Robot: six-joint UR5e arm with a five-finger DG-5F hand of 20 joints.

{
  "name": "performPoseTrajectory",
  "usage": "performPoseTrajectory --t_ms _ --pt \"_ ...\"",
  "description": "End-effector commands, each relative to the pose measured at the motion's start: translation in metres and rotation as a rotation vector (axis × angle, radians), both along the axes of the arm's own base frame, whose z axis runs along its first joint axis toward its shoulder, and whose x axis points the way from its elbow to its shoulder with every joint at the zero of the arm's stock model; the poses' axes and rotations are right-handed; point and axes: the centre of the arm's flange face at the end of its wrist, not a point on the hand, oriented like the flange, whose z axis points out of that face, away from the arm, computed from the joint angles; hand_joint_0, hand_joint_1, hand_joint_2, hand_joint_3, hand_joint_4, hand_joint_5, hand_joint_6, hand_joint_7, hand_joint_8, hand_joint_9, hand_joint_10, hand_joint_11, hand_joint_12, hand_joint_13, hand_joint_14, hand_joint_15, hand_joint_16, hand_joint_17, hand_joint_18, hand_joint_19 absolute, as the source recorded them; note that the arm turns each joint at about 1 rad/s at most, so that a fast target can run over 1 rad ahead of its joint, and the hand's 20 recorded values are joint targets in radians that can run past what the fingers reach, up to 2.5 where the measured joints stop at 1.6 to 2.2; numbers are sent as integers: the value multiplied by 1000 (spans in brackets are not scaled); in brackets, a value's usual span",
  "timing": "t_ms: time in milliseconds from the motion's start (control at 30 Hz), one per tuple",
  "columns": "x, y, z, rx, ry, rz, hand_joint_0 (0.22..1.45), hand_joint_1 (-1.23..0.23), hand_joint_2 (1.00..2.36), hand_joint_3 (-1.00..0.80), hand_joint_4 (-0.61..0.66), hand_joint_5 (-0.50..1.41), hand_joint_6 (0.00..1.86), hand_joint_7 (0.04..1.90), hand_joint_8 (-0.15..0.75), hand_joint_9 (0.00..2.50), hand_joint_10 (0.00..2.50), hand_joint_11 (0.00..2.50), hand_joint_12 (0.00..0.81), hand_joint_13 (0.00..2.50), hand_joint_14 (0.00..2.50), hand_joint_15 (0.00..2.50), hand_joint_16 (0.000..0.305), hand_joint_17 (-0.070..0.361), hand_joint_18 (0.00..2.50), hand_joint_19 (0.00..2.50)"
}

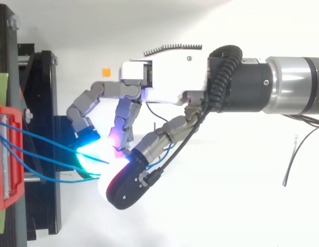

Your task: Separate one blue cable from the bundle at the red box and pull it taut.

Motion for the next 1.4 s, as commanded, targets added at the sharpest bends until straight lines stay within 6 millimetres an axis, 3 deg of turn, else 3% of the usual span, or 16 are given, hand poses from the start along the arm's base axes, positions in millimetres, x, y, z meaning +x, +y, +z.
performPoseTrajectory --t_ms 0,400,700,867,1000,1367 --pt "0 0 -1 0 1 0 622 -1075 1000 -500 -27 -105 910 1381 257 1330 32 1334 340 1143 32 896 47 105 881 860" --pt "0 0 0 0 -2 0 546 -1073 1000 -500 -28 -95 907 1353 275 1335 31 1330 361 1151 31 892 50 111 915 871" --pt "0 -1 0 0 -2 -2 417 -909 1000 -500 11 -103 882 1202 331 1325 28 1245 421 1171 29 862 61 138 997 858" --pt "0 -1 1 0 -4 -2 438 -808 1000 -500 13 -105 872 1145 325 1317 28 1223 414 1165 28 858 60 135 981 862" --pt "0 -1 2 0 -5 -2 554 -731 1000 -500 -24 -105 860 1200 283 1313 32 1244 373 1139 31 885 52 116 917 913" --pt "0 -1 1 0 -2 0 710 -937 1000 -500 -74 -123 872 1269 265 1252 33 1240 359 1117 32 891 49 110 886 897"
